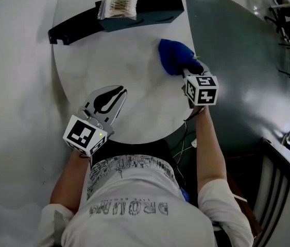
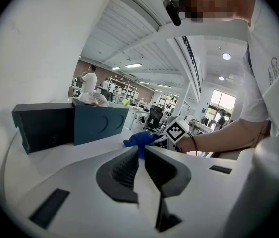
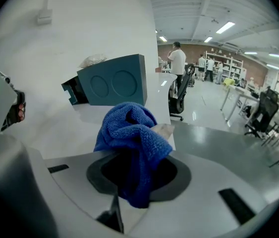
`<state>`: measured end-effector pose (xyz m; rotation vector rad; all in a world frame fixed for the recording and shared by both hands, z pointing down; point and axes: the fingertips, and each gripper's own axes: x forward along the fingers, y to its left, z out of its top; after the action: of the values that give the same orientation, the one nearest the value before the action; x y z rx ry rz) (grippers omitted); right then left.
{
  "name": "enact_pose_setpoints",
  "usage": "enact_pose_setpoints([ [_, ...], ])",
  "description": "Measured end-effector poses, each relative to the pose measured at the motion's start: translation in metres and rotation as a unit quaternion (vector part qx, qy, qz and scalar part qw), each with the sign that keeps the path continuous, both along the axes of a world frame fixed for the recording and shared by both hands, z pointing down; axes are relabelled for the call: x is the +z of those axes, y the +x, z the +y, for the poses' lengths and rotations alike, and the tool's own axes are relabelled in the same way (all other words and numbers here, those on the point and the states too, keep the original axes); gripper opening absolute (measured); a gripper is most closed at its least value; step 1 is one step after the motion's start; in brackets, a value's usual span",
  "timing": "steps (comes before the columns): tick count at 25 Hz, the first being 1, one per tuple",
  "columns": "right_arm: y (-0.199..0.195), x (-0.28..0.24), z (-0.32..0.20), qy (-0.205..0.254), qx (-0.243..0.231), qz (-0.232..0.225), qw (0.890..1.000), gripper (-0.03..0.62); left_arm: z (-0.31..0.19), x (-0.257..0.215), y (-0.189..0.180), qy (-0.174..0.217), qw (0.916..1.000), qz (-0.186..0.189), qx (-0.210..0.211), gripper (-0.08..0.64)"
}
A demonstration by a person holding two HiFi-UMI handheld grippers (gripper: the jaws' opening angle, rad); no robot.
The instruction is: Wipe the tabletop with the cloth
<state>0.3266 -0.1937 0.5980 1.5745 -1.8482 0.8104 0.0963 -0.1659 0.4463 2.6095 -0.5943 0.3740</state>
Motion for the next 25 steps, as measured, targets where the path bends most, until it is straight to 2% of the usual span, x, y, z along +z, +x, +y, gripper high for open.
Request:
enact_pose_setpoints([
  [6, -0.009, -0.016, 0.000, 0.010, 0.006, 0.010, 1.000, 0.104, 0.003, -0.005, -0.019, 0.001, 0.9999, 0.007, -0.012, 0.054],
  [11, -0.041, -0.043, -0.004, 0.035, -0.019, 0.023, 0.999, 0.103, 0.006, -0.008, -0.045, 0.008, 0.9994, 0.020, -0.027, 0.054],
  [19, -0.145, -0.086, -0.022, 0.081, -0.099, 0.017, 0.992, 0.103, 0.009, -0.018, -0.109, 0.015, 0.9963, 0.030, -0.078, 0.054],
  [25, -0.238, -0.101, -0.029, 0.097, -0.167, -0.011, 0.981, 0.103, 0.016, -0.019, -0.165, 0.020, 0.9924, 0.029, -0.118, 0.054],
])
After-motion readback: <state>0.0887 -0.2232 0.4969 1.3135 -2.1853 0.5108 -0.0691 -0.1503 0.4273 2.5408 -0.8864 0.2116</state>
